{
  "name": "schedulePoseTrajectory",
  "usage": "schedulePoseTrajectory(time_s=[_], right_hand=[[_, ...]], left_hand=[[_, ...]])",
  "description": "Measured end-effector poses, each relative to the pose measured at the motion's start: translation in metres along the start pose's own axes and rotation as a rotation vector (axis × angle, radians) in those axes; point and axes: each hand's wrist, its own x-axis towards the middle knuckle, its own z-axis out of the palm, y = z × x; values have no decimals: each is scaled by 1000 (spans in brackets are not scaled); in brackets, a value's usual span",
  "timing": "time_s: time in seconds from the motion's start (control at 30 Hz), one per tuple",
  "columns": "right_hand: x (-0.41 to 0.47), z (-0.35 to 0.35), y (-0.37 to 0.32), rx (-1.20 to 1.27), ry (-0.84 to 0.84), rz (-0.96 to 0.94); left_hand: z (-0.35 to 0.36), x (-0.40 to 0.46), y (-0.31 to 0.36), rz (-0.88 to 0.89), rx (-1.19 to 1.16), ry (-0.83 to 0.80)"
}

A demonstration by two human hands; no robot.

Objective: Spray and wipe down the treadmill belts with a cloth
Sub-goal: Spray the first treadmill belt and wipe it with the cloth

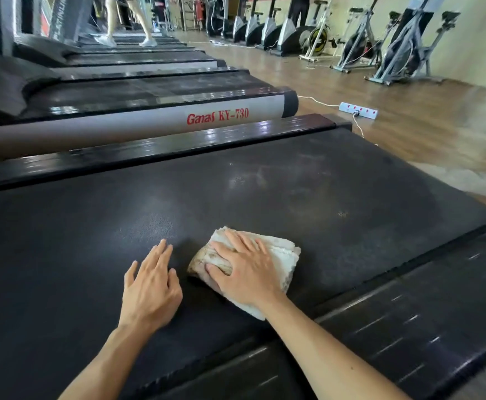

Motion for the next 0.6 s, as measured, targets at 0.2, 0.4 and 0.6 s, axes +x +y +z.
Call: schedulePoseTrajectory(time_s=[0.2,0.4,0.6], right_hand=[[-39,-21,13,3,15,44],[-46,-48,48,23,-51,125],[-38,-70,137,-64,4,259]], left_hand=[[2,-21,10,-3,10,-4],[15,-25,40,25,-22,-6],[31,-18,67,40,-14,-5]])
